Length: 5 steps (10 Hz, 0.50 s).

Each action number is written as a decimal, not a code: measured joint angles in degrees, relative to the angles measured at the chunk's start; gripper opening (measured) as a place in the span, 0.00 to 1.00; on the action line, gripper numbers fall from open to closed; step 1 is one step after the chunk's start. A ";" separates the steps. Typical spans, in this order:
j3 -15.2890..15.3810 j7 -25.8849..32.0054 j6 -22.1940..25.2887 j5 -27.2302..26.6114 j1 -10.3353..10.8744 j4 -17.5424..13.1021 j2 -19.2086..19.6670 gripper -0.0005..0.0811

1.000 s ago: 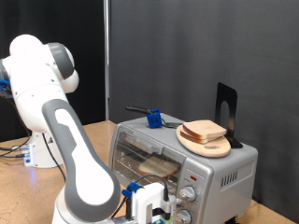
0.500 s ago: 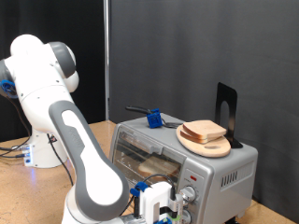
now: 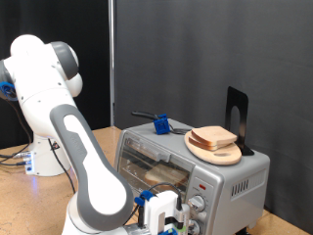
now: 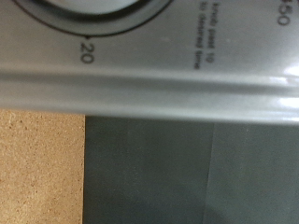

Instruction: Make a piece of toast with the oven

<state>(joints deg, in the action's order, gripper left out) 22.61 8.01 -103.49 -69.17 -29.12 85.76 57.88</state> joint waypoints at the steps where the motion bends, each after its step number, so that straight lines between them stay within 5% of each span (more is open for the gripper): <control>1: -0.01 0.00 -0.19 -0.23 -0.17 0.45 -0.43 0.03; 5: 0.01 -2.50 -3.69 -1.99 -0.18 1.88 -1.87 0.01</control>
<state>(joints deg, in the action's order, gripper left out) 22.62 5.51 -107.18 -71.16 -29.30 87.65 56.01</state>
